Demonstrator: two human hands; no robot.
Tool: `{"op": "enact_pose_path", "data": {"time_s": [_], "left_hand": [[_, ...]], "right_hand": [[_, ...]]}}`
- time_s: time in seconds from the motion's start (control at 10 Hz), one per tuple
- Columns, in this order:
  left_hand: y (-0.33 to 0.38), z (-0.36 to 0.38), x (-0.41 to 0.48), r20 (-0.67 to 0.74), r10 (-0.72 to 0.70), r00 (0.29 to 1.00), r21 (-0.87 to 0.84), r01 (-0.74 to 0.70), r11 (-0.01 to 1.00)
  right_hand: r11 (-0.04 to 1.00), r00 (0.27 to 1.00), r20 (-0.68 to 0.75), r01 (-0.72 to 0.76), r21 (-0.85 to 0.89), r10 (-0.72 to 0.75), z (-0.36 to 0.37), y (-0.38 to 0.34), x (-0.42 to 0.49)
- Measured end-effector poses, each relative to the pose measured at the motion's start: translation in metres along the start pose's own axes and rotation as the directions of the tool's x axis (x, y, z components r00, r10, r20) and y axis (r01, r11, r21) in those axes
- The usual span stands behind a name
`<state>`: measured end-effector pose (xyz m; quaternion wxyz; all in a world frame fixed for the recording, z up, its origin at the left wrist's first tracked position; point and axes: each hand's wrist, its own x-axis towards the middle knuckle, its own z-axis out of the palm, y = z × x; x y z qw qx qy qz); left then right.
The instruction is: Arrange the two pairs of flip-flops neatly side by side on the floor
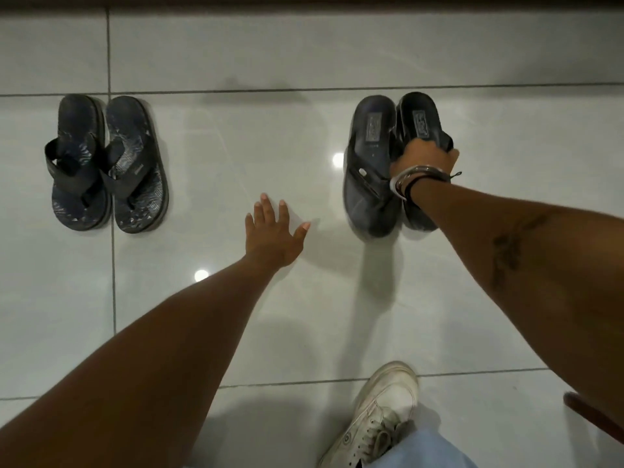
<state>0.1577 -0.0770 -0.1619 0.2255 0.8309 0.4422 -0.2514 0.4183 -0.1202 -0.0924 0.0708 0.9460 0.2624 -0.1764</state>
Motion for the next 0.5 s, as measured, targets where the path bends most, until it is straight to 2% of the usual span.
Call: {"op": "enact_pose_path", "data": {"time_s": [0.2,0.4,0.5], "left_hand": [[-0.005,0.0,0.002,0.006,0.024,1.0,0.024,-0.024,0.999],[-0.001,-0.01,0.002,0.059,0.001,0.998,-0.015,0.0,1.0],[-0.005,-0.029,0.004,0.109,0.001,0.994,0.01,-0.002,1.0]], "right_hand": [[0.999,0.999,0.006,-0.038,0.004,0.038,0.01,-0.003,0.017],[0.996,0.996,-0.02,-0.086,0.015,0.086,0.015,-0.002,0.025],[0.993,0.992,0.022,-0.12,-0.001,0.12,0.007,-0.003,0.016]]}}
